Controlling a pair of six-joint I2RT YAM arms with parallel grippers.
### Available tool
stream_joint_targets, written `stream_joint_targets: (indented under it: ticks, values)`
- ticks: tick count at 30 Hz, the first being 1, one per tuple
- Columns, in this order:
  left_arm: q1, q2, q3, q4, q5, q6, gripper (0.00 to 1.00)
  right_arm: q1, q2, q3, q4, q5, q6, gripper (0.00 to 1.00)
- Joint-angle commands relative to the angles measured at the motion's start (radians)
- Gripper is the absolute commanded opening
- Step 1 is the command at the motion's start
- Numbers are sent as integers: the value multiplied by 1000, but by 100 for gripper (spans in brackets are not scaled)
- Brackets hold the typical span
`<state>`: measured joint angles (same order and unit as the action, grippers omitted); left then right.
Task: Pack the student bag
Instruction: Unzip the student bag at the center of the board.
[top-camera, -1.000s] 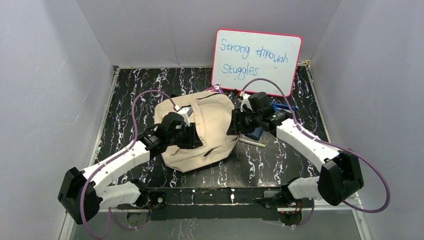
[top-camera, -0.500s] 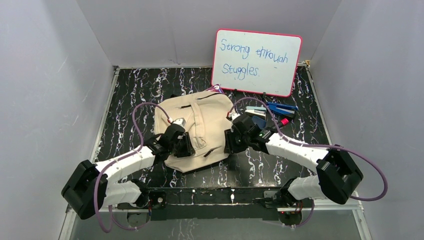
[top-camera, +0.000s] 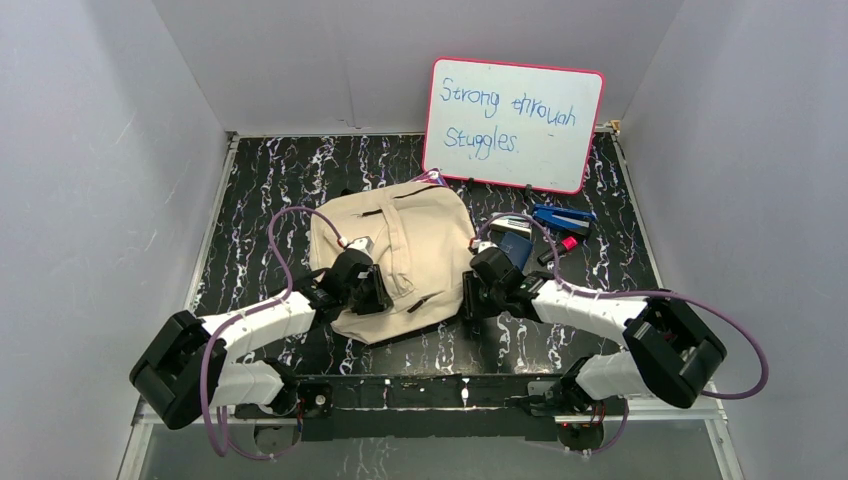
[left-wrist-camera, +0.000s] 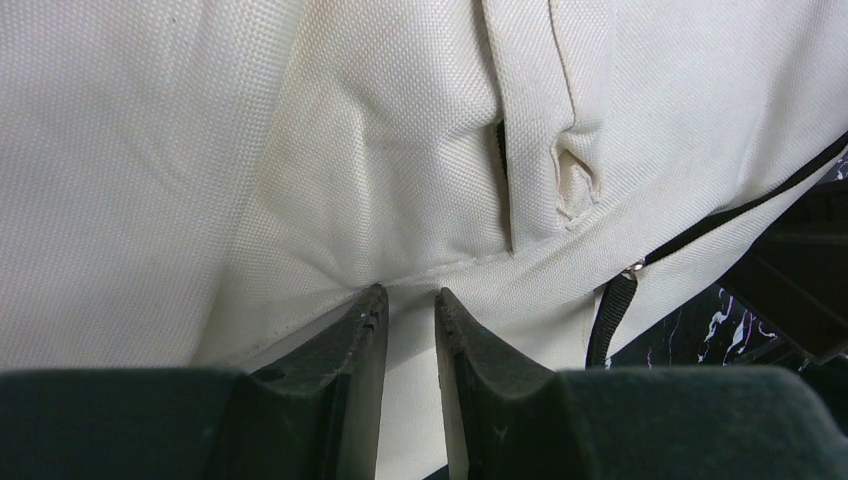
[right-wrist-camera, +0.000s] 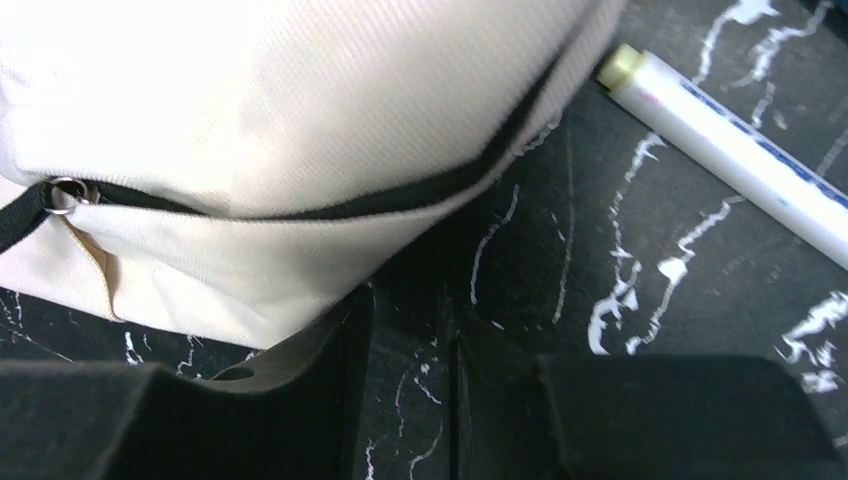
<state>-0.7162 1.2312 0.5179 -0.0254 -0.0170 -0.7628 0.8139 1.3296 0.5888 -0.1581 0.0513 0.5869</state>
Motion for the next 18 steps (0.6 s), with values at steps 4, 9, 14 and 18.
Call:
stream_joint_targets:
  ticks: [4,9,14,18]
  values:
    - [-2,0,-29,19,-12,5,22,30,-178,140,-160,4,32,43]
    - [-2,2,-33,19,-20,2,22,122,-134,238,-161,-20,123,57]
    - [-3,-5,-36,21,-21,-6,22,189,-50,228,11,31,245,60]
    - [-3,-18,-31,3,-33,1,22,294,60,314,50,146,10,65]
